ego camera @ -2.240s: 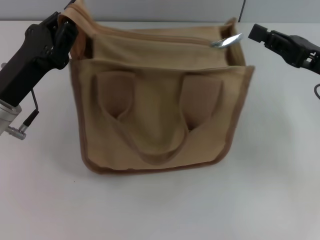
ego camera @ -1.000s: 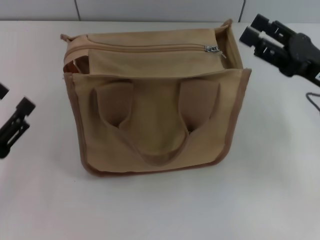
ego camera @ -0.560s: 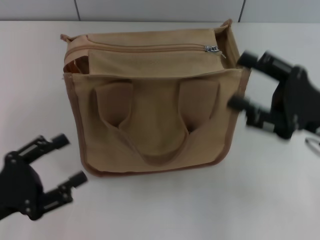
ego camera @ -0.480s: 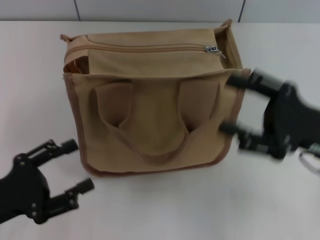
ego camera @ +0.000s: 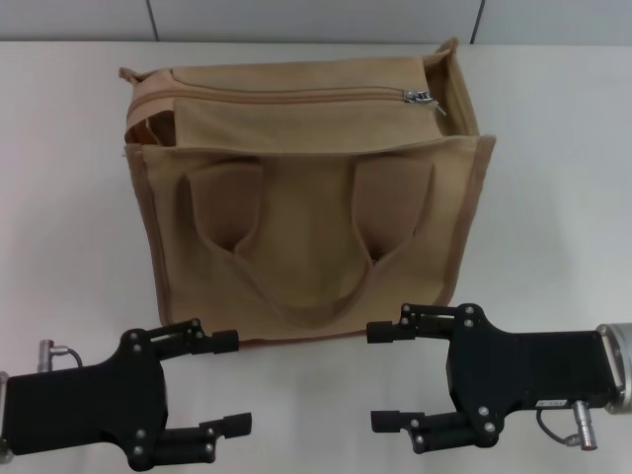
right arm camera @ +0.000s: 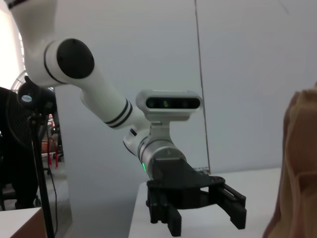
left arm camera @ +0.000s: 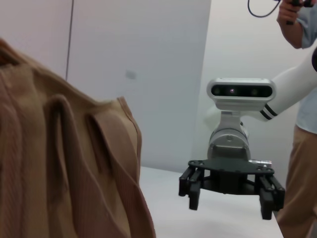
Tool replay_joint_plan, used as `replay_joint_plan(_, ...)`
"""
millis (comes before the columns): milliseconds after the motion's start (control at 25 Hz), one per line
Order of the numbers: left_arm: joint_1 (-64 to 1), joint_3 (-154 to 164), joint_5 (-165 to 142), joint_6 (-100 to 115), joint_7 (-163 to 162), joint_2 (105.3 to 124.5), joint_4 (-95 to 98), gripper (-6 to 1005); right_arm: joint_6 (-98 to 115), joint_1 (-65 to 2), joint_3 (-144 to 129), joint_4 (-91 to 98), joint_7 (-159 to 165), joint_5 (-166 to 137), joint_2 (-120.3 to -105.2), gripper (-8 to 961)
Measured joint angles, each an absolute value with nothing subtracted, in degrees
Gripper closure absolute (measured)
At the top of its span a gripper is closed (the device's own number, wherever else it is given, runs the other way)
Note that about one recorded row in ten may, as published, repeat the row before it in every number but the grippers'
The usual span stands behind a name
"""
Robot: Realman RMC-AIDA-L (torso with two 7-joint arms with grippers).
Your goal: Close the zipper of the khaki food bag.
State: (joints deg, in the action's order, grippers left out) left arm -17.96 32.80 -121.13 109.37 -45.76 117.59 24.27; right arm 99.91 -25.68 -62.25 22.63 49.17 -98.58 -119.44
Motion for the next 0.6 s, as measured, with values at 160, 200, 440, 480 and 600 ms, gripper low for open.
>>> replay_joint_plan(160,-18.0,32.8,-121.6,109.1,-45.7,117.81,24.3,226,98.3,-25.5,-62.4,21.5,49.2,-98.6,-119.38,185)
replay_joint_plan(200,-18.0,32.8,-121.8,109.1,-45.6,117.99,24.3,226,97.4,-25.5,-62.4,21.0,49.0,-98.6,-119.37,185)
replay_joint_plan(440,-17.7,33.0,-122.0,109.1,-45.5,118.21,24.1,226,96.8,-25.3,-62.5,20.7,48.8,-98.7,-119.41,185)
replay_joint_plan(480,-17.7,33.2,-122.0,109.1,-45.6,118.24,24.0,226,96.8,-25.3,-62.5,20.7,48.8,-98.7,-119.43,185)
replay_joint_plan(600,-17.5,33.9,-122.1,109.1,-45.7,118.35,23.9,226,96.8,-25.2,-62.5,20.5,48.8,-98.5,-119.52,185)
